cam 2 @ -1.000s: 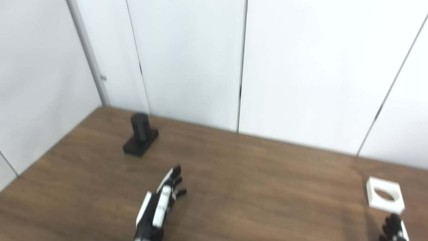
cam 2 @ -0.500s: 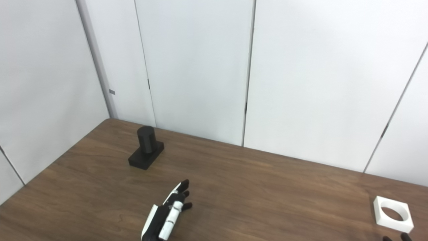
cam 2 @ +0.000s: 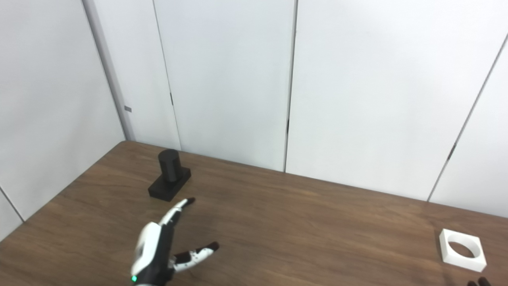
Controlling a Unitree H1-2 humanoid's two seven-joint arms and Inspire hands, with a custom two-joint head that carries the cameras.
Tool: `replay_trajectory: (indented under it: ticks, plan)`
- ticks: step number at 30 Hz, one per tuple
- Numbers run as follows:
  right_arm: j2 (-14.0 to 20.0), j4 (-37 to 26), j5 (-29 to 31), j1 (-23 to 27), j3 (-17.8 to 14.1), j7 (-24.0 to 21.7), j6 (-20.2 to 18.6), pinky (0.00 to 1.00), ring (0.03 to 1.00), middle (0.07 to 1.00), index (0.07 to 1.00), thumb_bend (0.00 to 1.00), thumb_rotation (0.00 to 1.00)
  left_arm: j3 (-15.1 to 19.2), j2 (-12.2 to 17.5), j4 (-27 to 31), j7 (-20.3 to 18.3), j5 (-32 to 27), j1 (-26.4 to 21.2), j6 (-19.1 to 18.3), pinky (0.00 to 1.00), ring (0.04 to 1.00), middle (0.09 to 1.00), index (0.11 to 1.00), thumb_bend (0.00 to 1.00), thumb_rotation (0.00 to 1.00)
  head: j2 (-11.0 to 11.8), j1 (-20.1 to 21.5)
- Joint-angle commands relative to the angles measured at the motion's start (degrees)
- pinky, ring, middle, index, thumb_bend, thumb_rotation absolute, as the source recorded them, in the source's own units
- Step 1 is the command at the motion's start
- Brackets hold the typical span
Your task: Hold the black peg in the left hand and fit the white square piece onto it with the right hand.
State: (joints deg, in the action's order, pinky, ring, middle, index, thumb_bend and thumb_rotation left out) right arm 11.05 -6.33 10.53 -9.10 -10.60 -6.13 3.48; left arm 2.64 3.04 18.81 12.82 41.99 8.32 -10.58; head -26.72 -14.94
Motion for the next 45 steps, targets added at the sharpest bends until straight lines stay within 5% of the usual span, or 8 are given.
replay_trajectory:
  ticks: [1,7,17,28,45]
  plan:
    - [-0.97,2.38,0.76,-1.27,0.14,-0.08,0.68,1.00,1.000,0.974,1.000,0.68,1.00,1.44,2.84,1.66,0.44,3.89,-3.05,-1.46,0.76,0.877,0.901,0.853,0.90,0.30,-0.03,-0.09]
    - [-1.18,1.95,-0.11,-1.55,0.46,0.14,0.86,1.00,1.000,0.974,1.000,0.69,1.00,1.93,9.21,-1.87,-0.49,11.75,-7.65,-6.18,0.99,0.956,0.931,0.873,0.90,0.47,-0.20,-0.18]
    - [-1.33,1.44,-1.92,-2.21,0.93,0.40,2.69,1.00,1.000,0.966,1.000,0.64,1.00,0.69,13.24,-10.22,-7.36,20.49,-13.88,-15.93,1.00,1.000,1.000,0.954,0.92,0.76,-0.74,0.36]
    - [-1.24,0.57,-2.18,-3.03,0.59,0.30,2.09,1.00,0.984,0.950,0.982,0.65,1.00,2.34,13.89,-23.04,-9.02,24.26,-22.99,-16.32,1.00,1.000,1.000,0.910,0.92,0.81,-1.62,0.69]
    - [-1.21,-0.69,-2.07,-3.37,0.57,0.52,0.91,1.00,0.977,0.941,0.979,0.63,1.00,5.55,13.07,-31.71,-12.72,28.87,-29.95,-16.32,1.00,1.000,1.000,0.945,0.94,0.83,-2.29,0.53]
